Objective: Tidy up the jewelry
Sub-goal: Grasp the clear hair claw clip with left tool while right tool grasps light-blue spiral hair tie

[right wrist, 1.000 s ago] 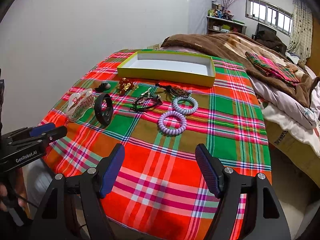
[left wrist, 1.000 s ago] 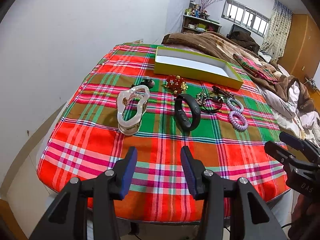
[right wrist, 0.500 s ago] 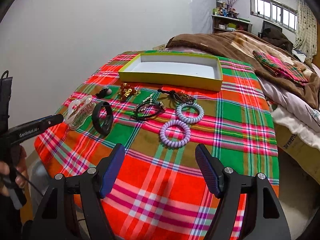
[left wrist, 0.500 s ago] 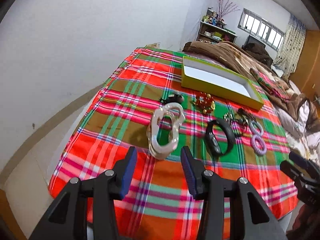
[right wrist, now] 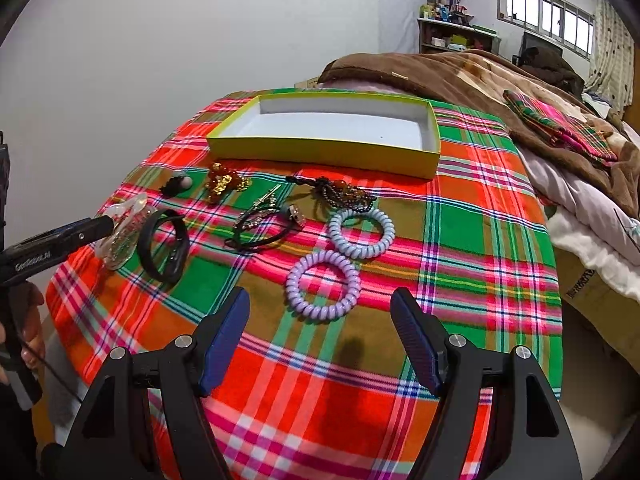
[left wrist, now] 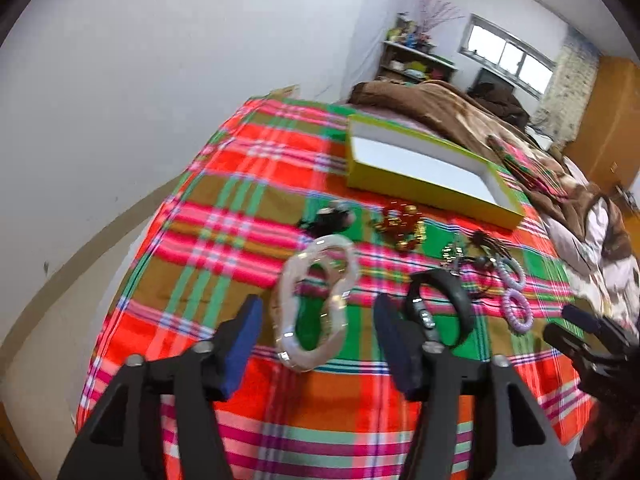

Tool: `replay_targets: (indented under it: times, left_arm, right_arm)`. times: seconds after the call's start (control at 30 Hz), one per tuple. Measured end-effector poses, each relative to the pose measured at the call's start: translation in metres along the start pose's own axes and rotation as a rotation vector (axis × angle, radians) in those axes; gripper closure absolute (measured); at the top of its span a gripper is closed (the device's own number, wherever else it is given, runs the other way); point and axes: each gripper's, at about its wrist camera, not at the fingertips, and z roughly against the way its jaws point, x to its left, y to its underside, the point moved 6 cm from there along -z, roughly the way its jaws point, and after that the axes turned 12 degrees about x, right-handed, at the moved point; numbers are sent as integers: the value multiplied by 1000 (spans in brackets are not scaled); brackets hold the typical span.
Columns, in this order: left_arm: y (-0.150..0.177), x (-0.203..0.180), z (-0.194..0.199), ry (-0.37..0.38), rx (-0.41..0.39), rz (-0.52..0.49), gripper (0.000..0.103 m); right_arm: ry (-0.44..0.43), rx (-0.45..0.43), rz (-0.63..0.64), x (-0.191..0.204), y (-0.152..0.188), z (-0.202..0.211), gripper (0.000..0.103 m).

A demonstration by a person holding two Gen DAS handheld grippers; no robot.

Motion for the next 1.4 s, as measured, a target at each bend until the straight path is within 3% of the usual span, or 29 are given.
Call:
replay_targets:
  times: [0.37, 0.47, 0.7, 0.93, 1.2, 1.27, 1.4]
  left_arm:
    - [-7, 1, -31, -58, 52, -51, 38]
    - [-7, 3, -38, -62, 68, -42, 52]
    - [-7, 6, -37, -61, 43, -22, 54]
    - [-7, 12, -29, -48, 25, 3, 54]
    - [-11, 12, -29, -45, 21, 3, 54]
    - [-12, 11, -29, -46, 20, 2, 54]
    - [-13, 11, -28, -46, 16, 4, 54]
  right_arm:
    - [13, 19, 13, -4, -8, -16, 30]
    - [12, 25, 13, -6, -11, -20, 30]
    - [25, 11, 2, -21, -25, -24, 31]
    - [23, 17, -6, -36, -49, -37, 42]
    - [90, 78, 1, -48, -58, -62, 79]
    - [102, 81, 13, -48, -58, -62, 93]
    - [104, 77, 17, -48, -55, -60, 94]
